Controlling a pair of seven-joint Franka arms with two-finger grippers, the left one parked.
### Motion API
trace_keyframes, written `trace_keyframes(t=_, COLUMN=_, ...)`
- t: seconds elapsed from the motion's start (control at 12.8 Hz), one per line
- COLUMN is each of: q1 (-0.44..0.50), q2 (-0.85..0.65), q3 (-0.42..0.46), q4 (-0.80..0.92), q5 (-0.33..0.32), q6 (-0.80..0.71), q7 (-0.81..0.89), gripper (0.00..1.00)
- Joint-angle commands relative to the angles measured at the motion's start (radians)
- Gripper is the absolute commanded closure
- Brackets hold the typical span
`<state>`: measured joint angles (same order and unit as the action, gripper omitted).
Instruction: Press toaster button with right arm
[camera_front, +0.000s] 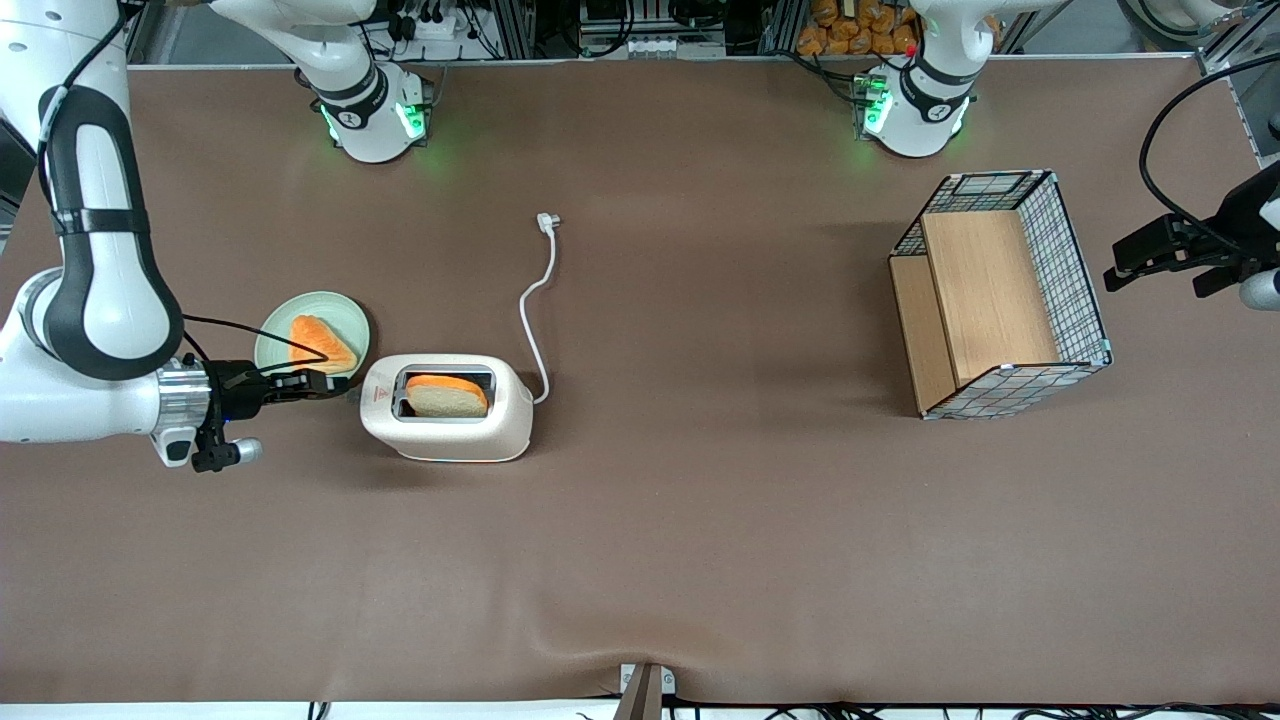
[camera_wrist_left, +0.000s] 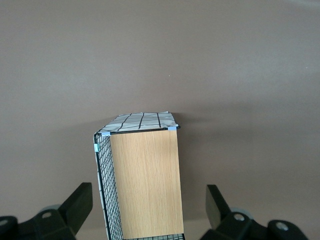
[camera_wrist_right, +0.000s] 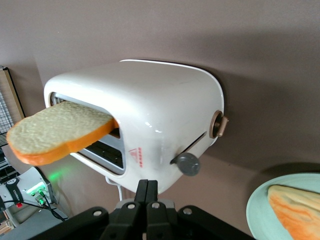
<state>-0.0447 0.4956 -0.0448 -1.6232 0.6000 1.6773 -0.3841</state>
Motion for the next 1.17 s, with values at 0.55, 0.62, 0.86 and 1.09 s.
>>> trace_keyframes(t=0.55, q1=-0.052, q2=0.067, q3=0.005, q4=-0.010, q5=0.115, q6=0.005, q7=-0.136, gripper=1.00)
trace_keyframes(t=0.62, q1=-0.053, q2=0.073, q3=0.005, q4=-0.010, q5=0.116, q6=0.005, q7=-0.137, gripper=1.00)
trace_keyframes(t=0.86, q1=-0.053, q2=0.086, q3=0.006, q4=-0.010, q5=0.119, q6=0.007, q7=-0.145, gripper=1.00)
trace_keyframes(t=1.09, q1=-0.060, q2=0.124, q3=0.005, q4=-0.010, q5=0.146, q6=0.007, q7=-0.197, gripper=1.00)
